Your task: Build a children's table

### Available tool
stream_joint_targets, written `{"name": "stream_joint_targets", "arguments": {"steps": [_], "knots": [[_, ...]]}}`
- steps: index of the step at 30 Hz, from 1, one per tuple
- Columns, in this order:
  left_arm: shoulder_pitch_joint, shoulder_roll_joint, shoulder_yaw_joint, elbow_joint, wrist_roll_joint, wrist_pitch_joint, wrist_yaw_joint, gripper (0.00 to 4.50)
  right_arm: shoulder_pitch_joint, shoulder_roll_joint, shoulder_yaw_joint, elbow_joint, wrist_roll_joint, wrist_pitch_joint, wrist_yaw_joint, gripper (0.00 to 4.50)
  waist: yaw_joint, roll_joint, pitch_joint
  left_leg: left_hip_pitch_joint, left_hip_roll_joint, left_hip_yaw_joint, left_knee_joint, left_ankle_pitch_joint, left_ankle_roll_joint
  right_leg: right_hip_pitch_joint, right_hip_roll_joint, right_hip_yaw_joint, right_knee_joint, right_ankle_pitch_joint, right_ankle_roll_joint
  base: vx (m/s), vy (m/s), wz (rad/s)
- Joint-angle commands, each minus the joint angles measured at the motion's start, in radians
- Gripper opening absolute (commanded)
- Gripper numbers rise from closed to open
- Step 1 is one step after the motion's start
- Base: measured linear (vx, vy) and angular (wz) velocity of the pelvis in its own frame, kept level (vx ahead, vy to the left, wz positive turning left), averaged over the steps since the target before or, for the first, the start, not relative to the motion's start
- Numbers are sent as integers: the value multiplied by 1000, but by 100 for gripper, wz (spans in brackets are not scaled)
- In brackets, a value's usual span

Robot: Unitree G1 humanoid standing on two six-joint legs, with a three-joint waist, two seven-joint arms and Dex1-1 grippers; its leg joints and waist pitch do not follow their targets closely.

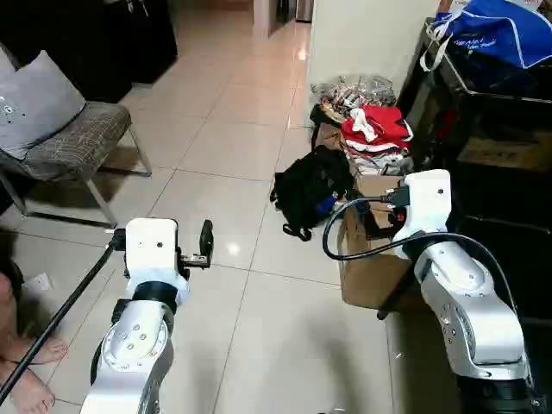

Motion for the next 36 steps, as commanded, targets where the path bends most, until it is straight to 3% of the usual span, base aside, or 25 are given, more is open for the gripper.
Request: {"name": "stream_joint_targets", "arguments": {"steps": [1,8,9,10,11,12,13,16,18,19,20,21,22,23,25,26,27,28,29,30,31,32,33,34,36], "knots": [[-5,1,-2,-16,4,14,10,450,-8,-1,-2,-20,8,10,2,446,3,5,-62,-9,94,-46,-79,23,117,58,-69,54,-51,-89,-221,0,0,0],[-5,1,-2,-16,4,14,10,450,-8,-1,-2,-20,8,10,2,446,3,4,-63,-9,93,-46,-77,31,120,58,-68,54,-49,-82,-222,0,0,0],[-14,-3,-5,-23,16,42,15,450,2,-5,14,-48,0,56,-2,446,5,-41,-64,-15,92,-44,-79,28,130,63,-70,53,-54,-93,-216,0,0,0],[-14,-3,-5,-23,16,42,15,450,2,-5,14,-48,0,56,-2,446,15,-22,-65,-16,93,-50,-79,45,129,67,-78,57,-40,-86,-219,0,0,0],[-97,-29,25,-3,24,85,53,450,-49,45,20,1,3,33,-38,446,2,36,-66,3,89,-42,-68,59,114,41,-58,49,-52,-54,-222,0,0,0],[-97,-29,25,-3,24,85,53,450,-49,45,20,1,3,33,-38,446,5,36,-60,-1,95,-49,-74,41,104,43,-61,51,-49,-56,-229,0,0,0],[-121,-37,26,2,24,94,60,450,-65,58,11,15,9,23,-51,446,1,17,-59,-11,96,-50,-77,-5,92,56,-62,52,-49,-78,-235,0,0,0],[-132,-42,25,4,21,95,62,450,-74,68,-1,23,15,16,-62,446,4,15,-52,-9,91,-44,-81,-122,56,54,-70,57,-69,-265,-198,-47,6,-1],[-133,-40,30,7,21,93,62,450,-75,71,6,26,15,13,-58,446,3,14,-54,-8,89,-44,-82,-126,42,53,-67,57,-71,-296,-173,0,0,0],[-133,-40,30,7,21,93,62,450,-75,71,6,26,15,13,-58,446,3,20,-56,-7,88,-45,-82,-119,34,49,-65,56,-71,-296,-158,0,0,0],[-134,-34,36,9,23,92,62,450,-77,74,16,25,15,12,-54,446,2,12,-58,-13,89,-47,-83,-102,35,52,-64,55,-66,-282,-148,0,0,0],[-134,-34,36,9,23,92,62,450,-77,74,16,25,15,12,-54,446,2,15,-58,-14,88,-47,-83,-99,36,51,-63,55,-67,-281,-145,0,0,0],[-130,-24,37,8,29,90,59,450,-79,74,26,23,19,19,-43,446,-2,-2,-58,-17,88,-45,-83,-101,40,51,-63,55,-70,-290,-138,0,0,0],[-130,-24,37,8,29,90,59,450,-79,74,26,23,19,19,-43,446,-2,-2,-58,-17,88,-45,-83,-101,40,51,-63,55,-70,-290,-138,0,0,0],[-124,-18,40,2,34,94,59,450,-86,74,28,19,24,30,-33,446,2,9,-59,-17,88,-47,-83,-87,42,50,-66,55,-68,-286,-137,0,0,0],[-113,-17,43,-7,38,101,58,450,-97,76,17,24,35,40,-30,446,1,14,-77,47,76,10,-50,-109,-70,-3,2,87,-91,-331,-73,16,-3,-23],[-99,-19,41,-24,36,110,50,450,-109,78,-2,35,41,41,-36,446,6,13,-75,41,74,21,-56,-88,-110,-16,38,96,-86,-268,-38,16,-3,-23],[-94,-20,38,-31,33,113,45,450,-113,78,-10,42,43,38,-40,446,8,7,-79,46,73,26,-54,-91,-120,-26,49,101,-81,-247,-22,-3,-5,-42],[-91,-18,35,-37,32,113,41,450,-114,78,-13,42,44,38,-44,446,7,7,-82,48,60,40,-45,-121,-121,-39,71,112,-85,-245,-2,-9,-10,-37],[-88,-17,31,-42,31,114,38,450,-115,78,-17,42,44,37,-47,446,11,5,-80,45,54,46,-41,-140,-115,-42,80,121,-89,-255,8,-9,-10,-37],[-84,-12,26,-50,27,114,29,450,-115,80,-21,36,44,38,-54,446,15,6,-80,48,45,57,-30,-190,-92,-53,95,136,-100,-293,29,-2,-19,-36],[-84,-2,19,-61,26,118,20,450,-115,82,-23,18,43,47,-62,446,15,3,-81,36,39,52,-25,-194,-69,-45,106,152,-106,-324,59,1,-20,-38],[-89,4,17,-68,25,122,15,450,-117,84,-24,-7,41,58,-70,446,12,2,-81,33,40,47,-20,-177,-41,-51,123,158,-107,-335,95,1,-20,-38],[-97,6,19,-68,27,123,17,450,-118,85,-23,-20,41,64,-73,446,13,2,-84,31,39,45,-16,-169,-27,-48,128,163,-107,-338,111,21,-9,-40],[-119,14,20,-54,42,124,22,450,-117,89,-22,-32,42,69,-80,446,13,2,-83,40,43,47,-4,-173,16,-67,144,166,-116,-385,150,10,-17,-35]]}}
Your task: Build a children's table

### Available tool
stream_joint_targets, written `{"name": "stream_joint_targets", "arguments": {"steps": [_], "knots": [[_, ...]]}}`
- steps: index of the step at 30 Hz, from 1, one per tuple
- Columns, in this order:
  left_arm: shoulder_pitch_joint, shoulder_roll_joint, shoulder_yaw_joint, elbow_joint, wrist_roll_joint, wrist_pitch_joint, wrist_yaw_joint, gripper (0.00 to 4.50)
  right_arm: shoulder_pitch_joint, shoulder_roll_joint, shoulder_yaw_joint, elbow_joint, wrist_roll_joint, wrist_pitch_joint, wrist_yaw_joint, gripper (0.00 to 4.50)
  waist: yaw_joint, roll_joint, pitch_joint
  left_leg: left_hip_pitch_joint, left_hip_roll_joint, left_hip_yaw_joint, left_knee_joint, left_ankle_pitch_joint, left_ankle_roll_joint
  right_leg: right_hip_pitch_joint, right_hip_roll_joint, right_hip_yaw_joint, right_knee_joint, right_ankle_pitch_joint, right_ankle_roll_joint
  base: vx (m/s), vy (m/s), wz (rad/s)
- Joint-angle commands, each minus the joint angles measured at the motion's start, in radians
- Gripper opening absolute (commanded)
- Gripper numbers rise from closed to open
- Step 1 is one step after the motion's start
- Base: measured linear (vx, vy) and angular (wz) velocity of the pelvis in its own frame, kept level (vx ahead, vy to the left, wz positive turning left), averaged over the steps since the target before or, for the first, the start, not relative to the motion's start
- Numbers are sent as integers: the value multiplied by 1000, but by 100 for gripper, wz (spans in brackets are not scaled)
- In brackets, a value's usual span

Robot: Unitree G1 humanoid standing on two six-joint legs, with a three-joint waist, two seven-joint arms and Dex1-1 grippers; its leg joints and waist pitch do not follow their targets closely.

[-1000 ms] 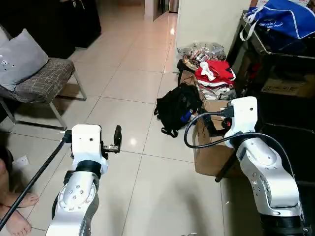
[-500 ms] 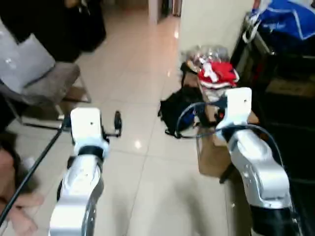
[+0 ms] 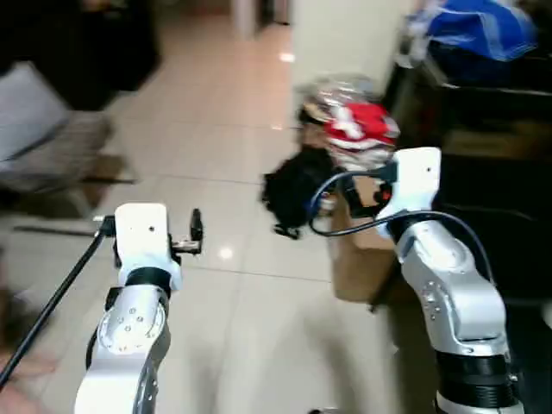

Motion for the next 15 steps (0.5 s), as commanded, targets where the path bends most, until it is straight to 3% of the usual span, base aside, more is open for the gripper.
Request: {"name": "stream_joint_targets", "arguments": {"steps": [1,3,4,5,7,9,11,13,14,15], "knots": [[-11,6,-2,-10,18,14,-7,450,-5,5,-5,-34,10,17,-8,446,-3,-1,-65,44,-1,-16,-41,-128,68,-14,21,3,-111,-440,125,-29,-19,-34],[-18,7,-10,-9,27,16,-6,450,3,11,-7,-32,11,15,-14,446,-6,-4,-67,25,-12,-24,-31,-88,111,1,31,13,-109,-424,147,19,1,-40],[-20,4,-18,-16,31,20,-5,450,9,14,-12,-31,13,14,-19,446,-6,-3,-70,26,-10,-28,-30,-73,119,0,32,12,-106,-417,147,61,27,-41],[-19,0,-27,-32,32,31,-5,450,13,17,-19,-32,17,16,-23,446,-7,-1,-72,41,5,-27,-24,-48,144,-20,35,2,-102,-413,135,25,31,-33],[-16,1,-33,-47,33,43,-7,450,10,19,-24,-28,19,17,-28,446,-10,3,-74,53,20,-25,-21,-26,164,-39,31,-14,-96,-408,103,9,28,-31],[-15,13,-31,-46,32,43,-11,450,8,23,-23,-23,18,16,-34,446,-7,5,-77,56,15,-17,-14,-3,179,-39,29,-15,-90,-364,68,15,39,-30],[-17,22,-27,-39,33,41,-14,450,10,26,-20,-23,16,15,-37,446,-3,2,-81,56,-1,-9,-6,0,186,-33,34,-4,-90,-312,40,48,35,-25],[-30,38,-13,-28,37,43,-25,450,24,32,-12,-36,11,15,-43,446,2,-3,-83,45,-27,2,6,-25,193,-23,25,26,-90,-310,31,39,41,-22],[-39,38,-6,-26,36,44,-26,450,27,32,-10,-44,10,18,-46,446,9,-15,-85,33,-54,6,12,-60,176,1,1,76,-80,-320,9,43,80,-25],[-42,38,-3,-25,35,45,-26,450,28,32,-10,-46,9,19,-47,446,35,-32,-88,2,-88,-13,36,-95,150,64,-53,171,-84,-321,-36,43,80,-25]]}}
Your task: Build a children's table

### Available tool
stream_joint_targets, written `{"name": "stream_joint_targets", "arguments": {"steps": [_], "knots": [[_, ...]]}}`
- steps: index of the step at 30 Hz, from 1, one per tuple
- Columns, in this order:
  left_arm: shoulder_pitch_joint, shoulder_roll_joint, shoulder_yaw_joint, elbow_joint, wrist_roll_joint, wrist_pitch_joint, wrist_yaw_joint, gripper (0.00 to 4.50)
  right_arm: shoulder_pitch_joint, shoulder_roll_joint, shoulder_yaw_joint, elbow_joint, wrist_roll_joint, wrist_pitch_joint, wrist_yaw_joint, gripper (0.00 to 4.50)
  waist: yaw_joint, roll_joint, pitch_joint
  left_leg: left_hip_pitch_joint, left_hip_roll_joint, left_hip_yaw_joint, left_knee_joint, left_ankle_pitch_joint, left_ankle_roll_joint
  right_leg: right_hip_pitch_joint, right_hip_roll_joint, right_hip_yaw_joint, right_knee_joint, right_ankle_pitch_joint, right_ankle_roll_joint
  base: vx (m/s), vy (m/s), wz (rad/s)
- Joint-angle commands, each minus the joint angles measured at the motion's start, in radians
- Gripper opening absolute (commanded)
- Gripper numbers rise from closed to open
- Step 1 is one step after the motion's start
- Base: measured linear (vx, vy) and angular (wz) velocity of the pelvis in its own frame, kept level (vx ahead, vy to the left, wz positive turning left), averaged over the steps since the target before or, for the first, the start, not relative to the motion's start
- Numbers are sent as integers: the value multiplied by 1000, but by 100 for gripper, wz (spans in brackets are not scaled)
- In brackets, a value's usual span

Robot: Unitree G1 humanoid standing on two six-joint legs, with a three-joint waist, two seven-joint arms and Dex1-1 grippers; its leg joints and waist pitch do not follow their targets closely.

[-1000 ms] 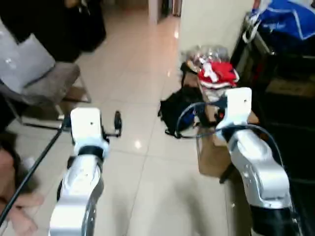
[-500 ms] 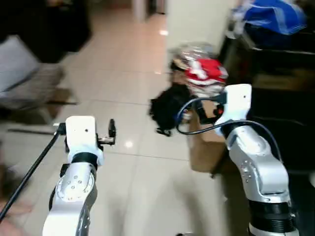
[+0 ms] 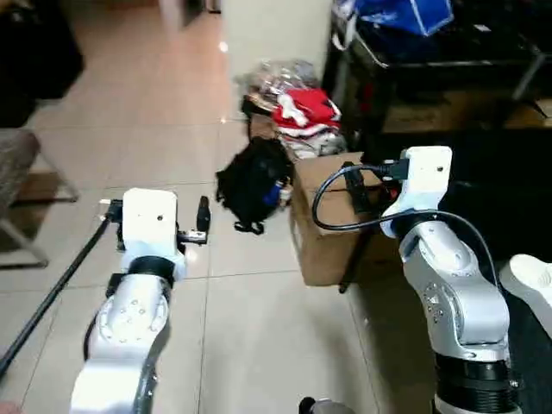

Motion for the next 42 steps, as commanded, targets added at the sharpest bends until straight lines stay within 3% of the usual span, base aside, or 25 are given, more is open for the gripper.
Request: {"name": "stream_joint_targets", "arguments": {"steps": [1,2,4,6,7,8,9,10,13,14,15,16,17,18,19,20,22,25,26,30,32,33,36,38,42], "knots": [[-12,3,20,6,4,8,-9,450,1,3,2,-36,1,21,-9,446,37,-50,-81,-33,-91,-33,28,-40,108,150,-114,178,-103,-334,-61,46,96,-46],[-13,1,20,5,4,10,-6,450,0,-1,0,-37,-1,23,-9,446,73,-61,-68,-80,-117,-121,86,-13,24,186,-154,266,-108,-260,-91,26,156,-66],[-13,-1,19,6,4,11,-5,450,-1,-5,-2,-36,-1,24,-9,446,84,-50,-60,-84,-122,-176,105,25,-5,179,-161,279,-116,-216,-100,3,191,-68],[-8,-1,14,9,6,3,2,450,2,-9,-1,-38,-3,26,-10,446,93,14,-36,-9,-107,-241,31,51,62,118,-106,265,-190,-381,-76,-69,285,-64],[-8,-8,24,15,-1,5,7,450,4,-9,2,-41,-6,27,-12,446,84,31,-35,24,-109,-236,-38,48,110,114,-65,225,-189,-443,-36,-81,372,-70],[-11,-7,29,20,4,3,13,450,5,-10,3,-43,-8,27,-14,446,33,88,-23,23,-25,-231,-185,-96,162,11,-9,-44,60,-433,-9,-89,392,-58],[-11,-7,29,20,4,3,13,450,5,-10,3,-43,-8,27,-14,446,27,69,-50,28,15,-220,-184,-97,142,4,-49,-115,167,-396,-20,-89,392,-58],[-23,-7,35,36,8,-10,15,450,3,-18,5,-49,-19,27,-23,446,34,73,-24,-27,45,-168,-219,-119,-23,-10,-90,-200,223,-342,-15,-156,361,-30],[-37,-15,37,49,7,-17,17,450,-1,-28,0,-53,-29,28,-32,446,-39,79,-65,57,-55,-5,-272,445,-825,97,-50,-349,150,-106,-134,-105,313,-37],[-41,-34,47,51,-10,-18,21,450,-2,-33,-4,-53,-30,30,-34,446,-21,27,-88,116,-63,60,-116,772,-1192,183,-240,-275,83,-43,-447,55,139,-58],[-42,-40,51,51,-16,-18,22,450,-2,-34,-5,-52,-30,30,-35,446,22,-25,-84,11,94,-161,174,560,-898,188,-554,-111,63,75,-583,55,139,-58],[-44,-41,49,52,-16,-17,21,450,-2,-37,-8,-51,-33,30,-36,446,-32,-64,-56,-88,126,-318,164,160,-341,248,-429,-182,77,160,-549,175,-235,-91],[-45,-33,38,58,-4,-18,19,450,-3,-38,-12,-49,-38,31,-37,446,-11,-6,-46,-57,12,-254,67,-3,-305,147,-156,-311,22,144,-489,19,-526,-83],[-45,-31,35,62,0,-19,21,450,-4,-39,-12,-47,-39,32,-37,446,-77,47,-58,16,16,-223,-75,38,-267,103,-40,-335,37,86,-404,19,-526,-83],[-46,-32,35,64,2,-20,22,450,-4,-40,-11,-47,-39,32,-39,446,-79,100,-80,35,137,-279,-176,220,-221,99,-70,-311,119,-8,-285,-128,-182,-41],[-46,-32,35,66,3,-20,22,450,-5,-41,-11,-47,-39,32,-39,446,-74,86,-93,67,339,-311,-233,380,-79,44,-148,-267,206,-247,-161,-145,29,-61],[-43,-46,42,72,1,-20,30,450,-10,-43,-8,-35,-37,30,-41,446,-76,86,-68,56,288,-229,-236,184,47,56,-159,-251,209,-318,-109,-145,-54,-63],[-32,-60,45,73,2,-3,31,450,-20,-40,-11,-8,-32,25,-52,446,-47,-36,-51,71,82,-24,-114,-288,-46,93,-149,-192,35,-393,-194,-136,-168,-70],[-24,-62,44,68,-5,-3,27,450,-20,-38,-14,-3,-32,24,-53,446,19,-70,-78,17,-56,-46,47,-227,-22,173,-140,-30,-46,-582,-191,-122,-145,-68],[12,-65,46,65,-9,-34,35,450,-30,-43,-25,30,-42,5,-48,446,30,-48,-30,12,-92,-148,34,-43,7,159,-109,127,-107,-478,-55,-98,-143,-43],[18,-62,48,67,-7,-49,37,450,-32,-45,-25,34,-45,1,-49,446,-22,15,-31,43,32,-218,-98,38,116,114,-44,12,-88,-465,131,-121,-83,-60],[20,-59,48,67,1,-54,38,450,-34,-45,-25,35,-45,0,-50,446,-16,52,-71,55,186,-271,-173,120,160,41,-107,-135,136,-367,161,-140,-80,-74],[23,-56,56,66,16,-69,36,450,-31,-44,-22,35,-42,2,-54,446,2,32,-50,7,107,-88,-196,183,190,41,-131,-234,174,-176,51,-88,-89,-40],[17,-68,76,54,-23,-69,22,450,-29,-37,-20,41,-43,0,-50,446,-15,-17,-61,31,9,-32,-134,-58,58,69,-192,-167,-11,-193,-31,-46,-120,-67],[19,-70,79,57,-26,-78,24,450,-32,-34,-13,43,-41,-1,-44,446,30,-52,-79,-53,-46,-75,-40,-18,-5,167,-231,6,-84,-245,-134,-36,-155,-65]]}}
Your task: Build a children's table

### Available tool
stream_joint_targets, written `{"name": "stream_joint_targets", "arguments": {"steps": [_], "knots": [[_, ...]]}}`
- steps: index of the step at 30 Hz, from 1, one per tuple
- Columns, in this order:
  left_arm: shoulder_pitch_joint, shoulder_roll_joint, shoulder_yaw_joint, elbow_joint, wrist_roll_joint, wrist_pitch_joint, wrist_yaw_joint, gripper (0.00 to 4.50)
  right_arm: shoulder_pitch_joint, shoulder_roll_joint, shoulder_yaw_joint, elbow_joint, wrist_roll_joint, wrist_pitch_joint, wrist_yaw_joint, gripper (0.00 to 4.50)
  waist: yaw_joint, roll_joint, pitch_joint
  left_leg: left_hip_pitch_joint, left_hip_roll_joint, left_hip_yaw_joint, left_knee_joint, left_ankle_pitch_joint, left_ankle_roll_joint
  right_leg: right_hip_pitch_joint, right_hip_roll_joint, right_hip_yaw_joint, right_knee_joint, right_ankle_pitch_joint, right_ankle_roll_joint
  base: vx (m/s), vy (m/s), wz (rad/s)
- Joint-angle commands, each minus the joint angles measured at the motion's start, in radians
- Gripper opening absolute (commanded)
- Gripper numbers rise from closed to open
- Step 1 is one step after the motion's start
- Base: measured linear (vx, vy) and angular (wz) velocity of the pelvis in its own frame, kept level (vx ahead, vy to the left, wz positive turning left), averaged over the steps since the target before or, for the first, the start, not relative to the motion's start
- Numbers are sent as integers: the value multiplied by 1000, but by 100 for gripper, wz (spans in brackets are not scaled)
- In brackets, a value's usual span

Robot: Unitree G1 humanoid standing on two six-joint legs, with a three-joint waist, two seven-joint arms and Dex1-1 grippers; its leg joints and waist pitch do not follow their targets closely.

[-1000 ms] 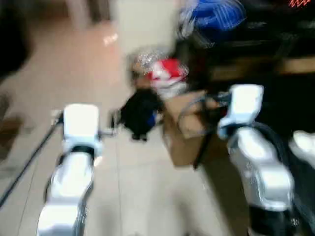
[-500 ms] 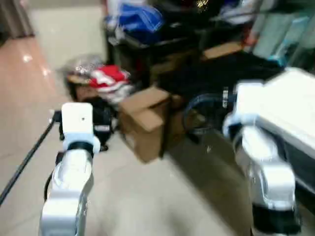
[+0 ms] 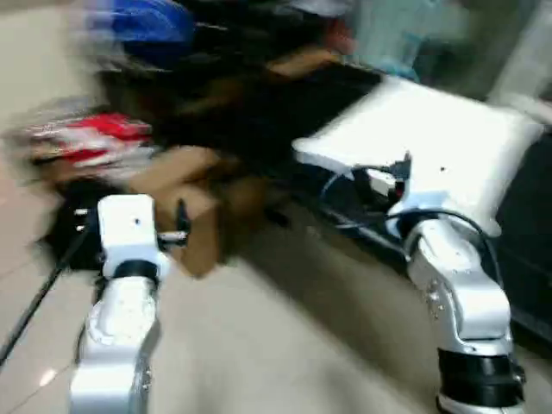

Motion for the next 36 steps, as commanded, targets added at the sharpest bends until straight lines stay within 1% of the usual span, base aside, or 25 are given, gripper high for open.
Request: {"name": "stream_joint_targets", "arguments": {"steps": [1,3,5,7,9,12,14,15,16,17,18,19,20,21,23,24,25,26,27,29,31,32,33,35,36], "knots": [[6,12,13,-9,7,-12,4,450,-6,9,11,-7,6,-6,2,446,19,-24,-54,-66,-3,-38,-8,-26,-14,118,-83,147,-139,-146,-134,-13,-99,-64],[17,4,10,2,16,-29,11,450,-3,3,13,-13,11,-3,8,446,-15,17,-48,-36,18,-47,-67,51,-64,65,60,94,-131,-142,-7,-19,-67,-75],[26,-5,15,9,9,-48,12,450,2,-2,16,-18,13,-2,15,446,-42,33,-47,42,101,-43,-87,40,4,-17,76,44,-139,-275,55,-39,-46,-53],[37,-11,14,17,3,-73,8,450,6,-8,17,-16,11,-6,22,446,-56,33,-44,49,143,-31,-95,44,61,-25,45,14,-144,-323,46,-66,4,-50],[49,-2,0,24,6,-90,-5,450,12,-10,15,-11,11,-10,24,446,-53,10,-50,31,59,39,-40,-86,63,-12,54,27,-186,-375,27,-32,34,-56],[119,-25,19,132,-48,-264,-33,450,76,-38,54,130,-10,-201,106,446,-48,-18,-44,7,18,32,-22,-172,102,-11,99,75,-223,-583,164,-17,-7,-53],[137,3,13,185,-41,-277,-57,450,102,-53,49,212,-25,-271,116,446,-65,0,-39,42,81,14,-41,-160,154,-64,116,16,-217,-604,207,-40,-12,-44],[140,18,7,188,-28,-280,-62,450,107,-54,43,219,-25,-279,112,446,-69,21,-49,67,157,-2,-64,-152,195,-84,81,-40,-173,-563,168,-52,-10,-25],[144,47,5,161,-6,-277,-68,450,116,-42,21,184,-7,-256,99,446,-64,31,-46,59,219,-19,-101,-118,236,-69,48,-52,-102,-485,115,-74,-14,-56],[138,42,23,120,-10,-260,-63,450,116,-27,0,131,12,-215,80,446,-44,6,-44,71,313,8,-126,54,310,-92,-34,-71,75,-181,-17,-30,-27,-49],[138,42,23,120,-10,-260,-63,450,116,-27,0,131,12,-215,80,446,-44,6,-44,71,313,8,-126,54,310,-92,-34,-71,75,-181,-17,-30,-27,-49],[127,32,34,105,1,-243,-32,450,109,-23,-4,98,11,-185,63,446,-61,-70,-55,42,69,136,28,-153,172,-52,10,-8,-67,-158,-100,14,-52,-50],[121,28,36,105,10,-246,-15,450,103,-21,-3,85,6,-173,52,446,-39,-93,-74,-21,-6,97,87,-261,126,38,-40,71,-109,-280,-80,12,-63,-67],[120,27,35,106,15,-247,-8,450,98,-21,-1,80,4,-170,46,446,1,-73,-57,-36,-26,30,122,-230,74,43,-91,152,-150,-453,-57,12,-63,-67],[123,22,31,108,33,-259,8,450,88,-22,5,88,-2,-184,43,446,-13,-48,-23,-41,-37,-42,101,-121,45,35,-36,199,-191,-541,-24,-34,-44,-54],[129,11,22,98,39,-277,16,450,78,-22,17,96,-18,-202,33,446,-41,4,-14,-5,-3,-67,-1,-48,63,8,59,143,-208,-548,64,-46,-34,-49],[129,11,22,98,39,-277,16,450,78,-22,17,96,-18,-202,33,446,-64,16,0,2,70,-102,-66,-33,86,-33,91,72,-172,-515,98,-88,29,-78],[132,10,6,92,27,-281,13,450,77,-20,20,89,-22,-208,30,446,-73,51,-52,31,217,-160,-110,148,158,-45,24,-18,13,-337,94,-70,75,-66],[133,10,4,90,25,-282,12,450,78,-19,20,87,-23,-207,30,446,-54,49,-46,38,236,-91,-119,259,155,-81,1,-75,100,-196,46,-70,75,-66],[121,12,-12,86,5,-274,-20,450,85,-19,21,57,-27,-186,33,446,-52,38,-32,36,215,-16,-127,323,192,-66,-27,-89,94,-100,-25,-39,28,-52],[95,19,-19,88,14,-258,-38,450,83,-26,19,41,-25,-155,30,446,-59,0,-58,69,112,42,-47,258,152,-45,-47,-49,0,15,-121,-39,-7,-72],[81,23,-22,88,19,-257,-41,450,81,-31,17,36,-24,-137,26,446,-15,-28,-69,-35,5,27,50,-32,57,77,-140,102,-105,71,-281,-40,-57,-63],[68,21,-18,86,12,-252,-41,450,76,-34,14,34,-23,-125,23,446,0,-30,-62,-37,14,-3,73,-129,30,86,-162,143,-131,22,-333,-40,-57,-63],[57,21,-13,86,14,-249,-37,450,71,-36,15,35,-22,-114,23,446,-6,-7,-36,-45,5,-62,60,-167,-40,115,-102,150,-154,-245,-372,-51,-28,-61],[55,26,-13,85,17,-243,-38,450,70,-37,17,36,-22,-114,25,446,-33,24,-16,-6,24,-65,-31,-155,-57,76,8,99,-150,-437,-240,-57,-11,-67]]}}
